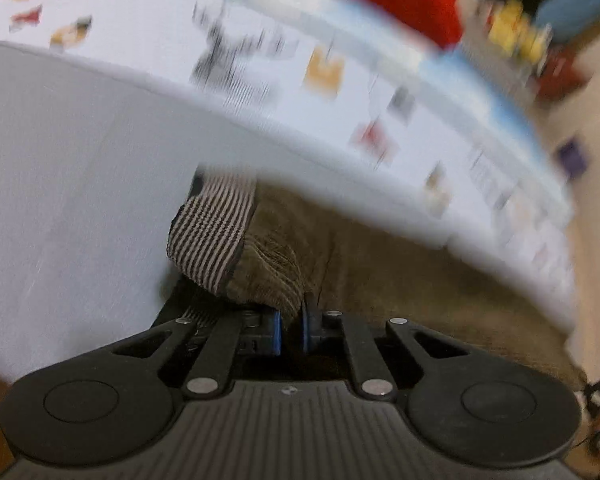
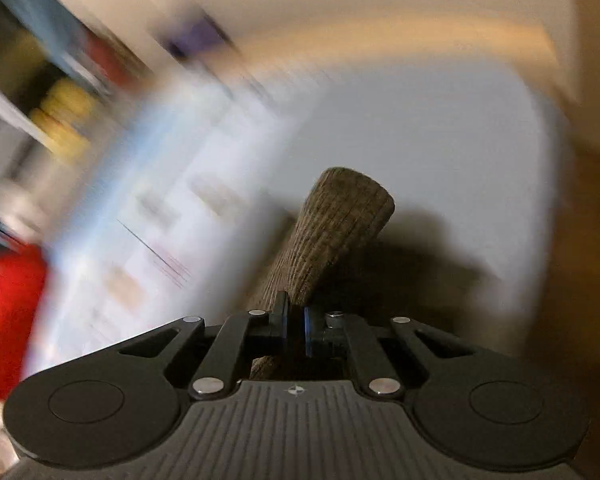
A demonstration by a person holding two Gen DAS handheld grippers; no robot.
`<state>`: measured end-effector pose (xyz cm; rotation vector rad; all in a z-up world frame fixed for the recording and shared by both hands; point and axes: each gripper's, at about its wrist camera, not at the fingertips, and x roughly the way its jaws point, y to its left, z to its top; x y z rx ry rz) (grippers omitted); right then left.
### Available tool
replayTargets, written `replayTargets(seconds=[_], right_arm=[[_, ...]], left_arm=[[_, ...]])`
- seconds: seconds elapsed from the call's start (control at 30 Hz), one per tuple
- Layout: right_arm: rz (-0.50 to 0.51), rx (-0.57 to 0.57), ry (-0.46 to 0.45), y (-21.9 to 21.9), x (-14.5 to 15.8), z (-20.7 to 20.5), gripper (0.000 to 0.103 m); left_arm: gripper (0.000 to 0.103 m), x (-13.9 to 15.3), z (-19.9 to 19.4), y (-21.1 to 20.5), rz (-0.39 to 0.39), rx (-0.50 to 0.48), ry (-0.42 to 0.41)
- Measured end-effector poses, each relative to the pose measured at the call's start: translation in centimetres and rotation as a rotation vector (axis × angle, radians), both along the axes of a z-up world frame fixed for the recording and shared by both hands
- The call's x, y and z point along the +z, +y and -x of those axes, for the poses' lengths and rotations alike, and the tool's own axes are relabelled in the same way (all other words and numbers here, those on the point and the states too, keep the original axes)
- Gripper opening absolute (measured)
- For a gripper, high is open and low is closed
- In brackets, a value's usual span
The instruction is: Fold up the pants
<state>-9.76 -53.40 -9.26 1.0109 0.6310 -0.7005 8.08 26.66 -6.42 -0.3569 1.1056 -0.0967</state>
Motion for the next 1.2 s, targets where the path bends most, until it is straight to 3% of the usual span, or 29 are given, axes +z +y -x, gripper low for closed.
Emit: replayTargets(seconds=[0.03,0.1,0.37,0.47,0.57,0.63,0.7,0.8,0.87,0.9,0.97,1.1,1.17,1.2], right_arm=[[-0.089,-0.002,0.087,-0.4,-2.0,0.3,0.007],[-0.164,-0.018,0.103,-1.3,-3.7,1.2,0.007],[-0.04,0.068,0.01,-0.7,-1.1,0.4,0.007],[0.005,0.074,-0.11,-0.7,0.7,0.5,0.006],[0.093,0.083,-0.266,-0.5,3.4,0.4,0.006],[0.154,0.081,-0.344,-0.4,4.8,0.8,0.006],[0.169,0.079,-0.279,-0.8,4.7,0.6,0.006],[0.041,0.085,-0.012,-1.9,1.0,-0.8,0.006],[-0.051,0.067,0.17,-2.5,-1.9,-1.2,0.006],[-0.089,0.053,0.215,-2.9,-3.0,-1.3,0.006],[-0.126,0.029,0.183,-3.6,-3.4,-1.0,0.006],[-0.048,0.067,0.091,-3.5,-1.8,-2.0,0.006],[-0.026,0.088,0.14,-3.5,-2.0,-2.5,0.006],[-0.046,0.082,0.191,-3.4,-2.6,-2.1,0.006]], left_arm=[[0.01,-0.7,0.1,-0.2,-0.05,-0.022,0.035],[0.01,-1.7,0.1,-0.6,-0.094,-0.06,0.075],[0.01,-0.4,-0.3,-0.1,-0.053,-0.032,0.037],[0.01,1.1,0.1,0.6,0.011,0.001,-0.026],[0.01,3.3,0.4,1.9,0.115,0.067,-0.141],[0.01,4.0,0.4,2.0,0.139,0.083,-0.178],[0.01,3.6,0.4,1.8,0.112,0.062,-0.138],[0.01,0.5,0.3,0.9,0.014,-0.006,0.038],[0.01,-0.8,0.3,0.4,-0.038,-0.046,0.094],[0.01,-1.0,0.3,0.3,-0.047,-0.061,0.102],[0.01,-1.0,0.3,0.4,-0.041,-0.058,0.099],[0.01,-0.1,0.2,0.9,0.014,-0.027,0.067],[0.011,-0.7,0.3,0.6,-0.014,-0.033,0.101],[0.016,-1.2,0.3,0.5,-0.036,-0.04,0.128]])
